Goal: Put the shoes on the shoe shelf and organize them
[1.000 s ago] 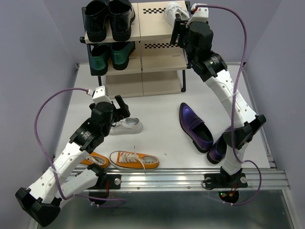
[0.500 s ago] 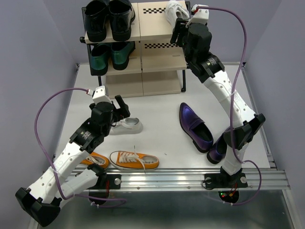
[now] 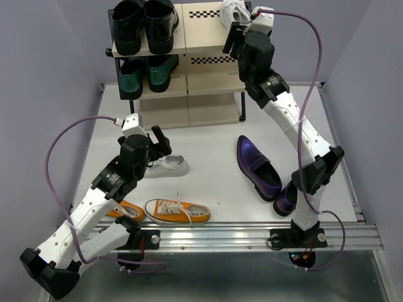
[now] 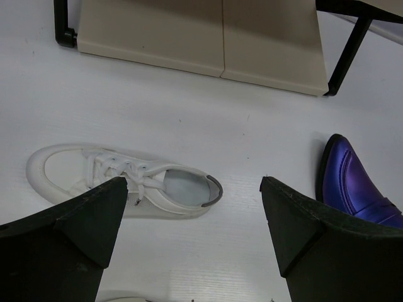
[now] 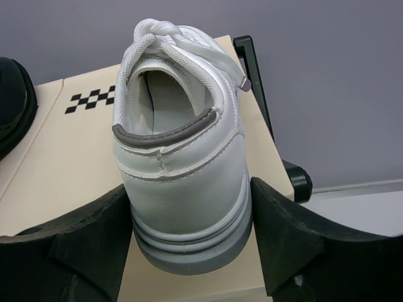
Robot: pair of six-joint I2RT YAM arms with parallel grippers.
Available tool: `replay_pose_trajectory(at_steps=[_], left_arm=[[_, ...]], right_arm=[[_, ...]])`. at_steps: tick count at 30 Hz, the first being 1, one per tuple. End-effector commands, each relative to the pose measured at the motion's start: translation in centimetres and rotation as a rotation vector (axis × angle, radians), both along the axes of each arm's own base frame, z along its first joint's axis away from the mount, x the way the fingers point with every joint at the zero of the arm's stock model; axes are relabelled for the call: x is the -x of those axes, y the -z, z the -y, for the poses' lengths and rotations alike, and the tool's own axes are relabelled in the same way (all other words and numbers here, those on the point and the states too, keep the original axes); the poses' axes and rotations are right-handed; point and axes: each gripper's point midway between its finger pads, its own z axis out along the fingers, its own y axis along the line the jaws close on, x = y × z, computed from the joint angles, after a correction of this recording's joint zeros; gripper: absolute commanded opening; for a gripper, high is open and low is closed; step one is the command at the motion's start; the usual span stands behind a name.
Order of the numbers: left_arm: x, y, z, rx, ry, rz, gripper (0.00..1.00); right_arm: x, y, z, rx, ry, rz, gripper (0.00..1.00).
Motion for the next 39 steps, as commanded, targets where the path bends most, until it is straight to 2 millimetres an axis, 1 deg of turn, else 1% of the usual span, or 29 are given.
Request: replay_pose_trajectory(at_steps=[1,3,4,5,6,8,9,11,12,14,15,16,18,19,22,23,24,26,27,28,30,31,32,33,34,35,38,39], left_arm=[[0.2,-0.4,-0.4,0.006,-0.016,0.019,0.99],[0.1,-0.4,-0.4,0.013,-0.02,0.017,0.99],[0.2,-0.1,-0.4,0.011,-0.02,0.006,0.99],[0.1,0.1,-0.3,0.015,-0.021,0.001,0.99],[0.1,0.2,-0.2,0.023,-0.024,-0.004,0.99],[0.1,1.0,-0.1,0.021,-0.029,-0.026,0.99],[0.1,1.5,-0.2,0.025,-0.041,-0.041,0.99],[0.1,1.9,-0.3,0.03,-0.056,-0.053,0.99],[0.1,2.1,-0.3,0.042,-0.071,-0.063,0.99],[0.2,2.6,-0.4,0.048,-0.087,-0.076,0.99],[0.3,3.2,-0.6,0.043,-0.098,-0.093,0.99],[0.3,3.5,-0.7,0.052,-0.116,-0.101,0.99],[0.5,4.7,-1.0,0.032,-0.137,-0.142,0.99],[0.5,5.1,-1.1,0.034,-0.151,-0.156,0.99],[0.6,6.7,-1.2,0.008,-0.171,-0.207,0.97],[0.7,7.0,-1.1,0.019,-0.183,-0.219,0.96],[0.8,7.7,-1.2,0.01,-0.197,-0.239,0.95],[0.9,8.2,-1.1,0.027,-0.223,-0.255,0.94],[0.9,8.5,-0.9,0.05,-0.239,-0.262,0.93],[0.8,9.1,-0.7,0.047,-0.247,-0.277,0.92],[0.7,9.7,-0.2,0.051,-0.252,-0.291,0.91],[0.6,10.3,0.4,0.045,-0.255,-0.305,0.88],[0.5,10.5,1.0,0.042,-0.248,-0.309,0.88],[0.4,10.8,2.1,0.038,-0.238,-0.319,0.86],[0.1,10.9,2.1,0.039,-0.257,-0.317,0.86],[0.3,10.8,3.5,0.032,-0.226,-0.314,0.85],[-0.1,10.8,5.4,0.019,-0.216,-0.307,0.83],[-0.2,10.8,5.6,0.02,-0.22,-0.308,0.82]], right_arm=[[0.7,-3.9,0.6,-0.087,0.021,0.113,0.75],[1.1,-4.4,0.7,-0.096,0.013,0.116,0.83],[1.3,-4.5,0.7,-0.097,0.007,0.116,0.88],[1.6,-4.8,0.8,-0.103,0.0,0.12,0.91],[2.4,-5.8,1.2,-0.116,-0.005,0.138,0.92],[3.1,-6.4,1.4,-0.119,-0.02,0.142,0.99],[4.0,-7.4,2.0,-0.13,-0.022,0.158,1.0],[4.9,-7.8,2.5,-0.129,-0.026,0.157,1.0],[6.0,-8.4,3.1,-0.132,-0.028,0.162,1.0],[7.1,-8.8,3.8,-0.133,-0.032,0.164,1.0],[7.7,-9.0,4.1,-0.13,-0.035,0.163,1.0],[8.9,-9.2,4.6,-0.127,-0.05,0.162,1.0],[10.2,-9.2,5.2,-0.122,-0.066,0.152,1.0],[11.5,-9.4,5.9,-0.128,-0.073,0.155,1.0],[13.3,-8.6,6.6,-0.129,-0.095,0.136,1.0],[14.9,-9.3,7.5,-0.152,-0.1,0.154,1.0],[14.9,-7.6,7.5,-0.14,-0.1,0.12,1.0],[15.8,-6.6,8.1,-0.142,-0.1,0.102,1.0],[17.1,-6.9,8.9,-0.166,-0.1,0.114,1.0],[17.1,-5.2,9.0,-0.154,-0.092,0.081,1.0],[17.8,-4.4,9.5,-0.17,-0.09,0.068,1.0],[18.4,-3.7,9.9,-0.177,-0.091,0.059,1.0],[18.7,-3.5,10.0,-0.18,-0.091,0.056,1.0],[19.2,-3.5,10.3,-0.185,-0.095,0.056,1.0],[19.3,-3.1,10.2,-0.183,-0.098,0.048,1.0],[19.3,-2.6,10.1,-0.18,-0.104,0.037,1.0],[19.3,-1.7,10.0,-0.173,-0.107,0.003,1.0],[19.3,-1.4,9.9,-0.171,-0.108,-0.005,1.0]])
